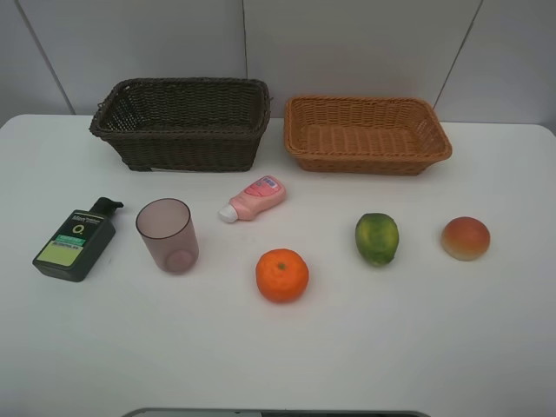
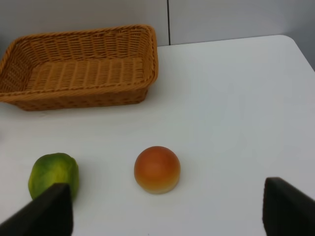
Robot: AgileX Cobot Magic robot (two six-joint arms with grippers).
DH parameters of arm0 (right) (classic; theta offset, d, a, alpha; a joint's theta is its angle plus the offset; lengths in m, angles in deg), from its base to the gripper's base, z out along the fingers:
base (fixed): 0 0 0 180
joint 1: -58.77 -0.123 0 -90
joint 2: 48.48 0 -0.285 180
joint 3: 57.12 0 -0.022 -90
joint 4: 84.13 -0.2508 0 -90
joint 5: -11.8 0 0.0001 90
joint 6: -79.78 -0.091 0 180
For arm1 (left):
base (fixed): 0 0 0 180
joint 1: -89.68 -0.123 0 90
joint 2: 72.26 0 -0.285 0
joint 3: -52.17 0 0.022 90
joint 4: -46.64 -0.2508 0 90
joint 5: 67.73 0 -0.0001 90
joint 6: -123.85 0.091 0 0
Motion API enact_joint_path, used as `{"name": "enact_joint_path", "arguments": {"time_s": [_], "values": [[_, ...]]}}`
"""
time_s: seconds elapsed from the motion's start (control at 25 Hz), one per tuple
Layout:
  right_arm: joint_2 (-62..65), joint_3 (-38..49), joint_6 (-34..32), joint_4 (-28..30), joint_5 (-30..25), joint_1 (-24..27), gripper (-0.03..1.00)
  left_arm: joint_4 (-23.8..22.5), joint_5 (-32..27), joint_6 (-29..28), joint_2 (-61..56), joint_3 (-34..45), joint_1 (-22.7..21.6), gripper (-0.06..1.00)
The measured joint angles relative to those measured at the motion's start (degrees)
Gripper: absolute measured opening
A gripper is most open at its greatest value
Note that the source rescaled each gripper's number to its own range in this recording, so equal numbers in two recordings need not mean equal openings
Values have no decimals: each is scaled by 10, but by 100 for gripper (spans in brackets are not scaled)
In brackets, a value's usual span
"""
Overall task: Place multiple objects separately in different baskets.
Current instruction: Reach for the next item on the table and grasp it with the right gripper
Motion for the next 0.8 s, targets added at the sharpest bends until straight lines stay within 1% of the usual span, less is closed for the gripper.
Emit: {"name": "enact_joint_path", "arguments": {"time_s": [0.8], "values": [[0,0,0,0,0,0,60,0,0,0,0,0,0,99]]}}
